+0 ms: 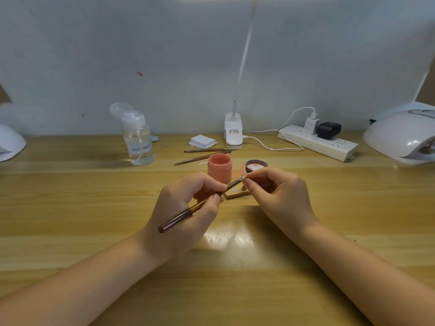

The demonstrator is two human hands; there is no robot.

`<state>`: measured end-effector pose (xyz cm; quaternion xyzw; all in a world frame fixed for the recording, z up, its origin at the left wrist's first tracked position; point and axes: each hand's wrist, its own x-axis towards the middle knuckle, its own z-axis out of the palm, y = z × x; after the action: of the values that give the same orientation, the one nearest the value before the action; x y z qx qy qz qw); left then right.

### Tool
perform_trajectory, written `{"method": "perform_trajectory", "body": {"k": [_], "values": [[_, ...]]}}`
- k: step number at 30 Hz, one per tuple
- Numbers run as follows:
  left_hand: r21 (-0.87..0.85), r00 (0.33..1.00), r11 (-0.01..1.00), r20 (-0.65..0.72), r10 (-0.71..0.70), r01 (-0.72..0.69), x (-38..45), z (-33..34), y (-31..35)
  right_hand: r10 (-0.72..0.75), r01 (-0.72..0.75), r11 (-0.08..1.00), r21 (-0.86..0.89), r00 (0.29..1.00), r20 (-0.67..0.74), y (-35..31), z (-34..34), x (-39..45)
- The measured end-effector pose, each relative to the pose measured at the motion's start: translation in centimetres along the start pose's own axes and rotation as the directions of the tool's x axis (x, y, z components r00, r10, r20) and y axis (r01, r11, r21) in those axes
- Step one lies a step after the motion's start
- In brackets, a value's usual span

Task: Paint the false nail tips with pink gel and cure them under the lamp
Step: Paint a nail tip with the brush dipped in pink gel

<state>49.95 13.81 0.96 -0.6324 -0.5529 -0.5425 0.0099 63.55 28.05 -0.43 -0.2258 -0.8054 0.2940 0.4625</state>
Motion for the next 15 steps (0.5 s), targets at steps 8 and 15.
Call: {"method": "perform_trajectory", "body": {"k": [8,15], "values": [[0.049,0.999,0.998,-0.009,-0.032,0.033,-0.04,0.25,0.3,-0.019,0.019,0.999,-0.026,1.0,0.008,-0.13,0.01,-0.06],[0.036,0.998,0.999,-0.041,-0.038,0.039,-0.04,0.22,0.38,-0.009,0.008,1.0,-0.024,1.0,-0.002,-0.21,0.03,0.0]]}}
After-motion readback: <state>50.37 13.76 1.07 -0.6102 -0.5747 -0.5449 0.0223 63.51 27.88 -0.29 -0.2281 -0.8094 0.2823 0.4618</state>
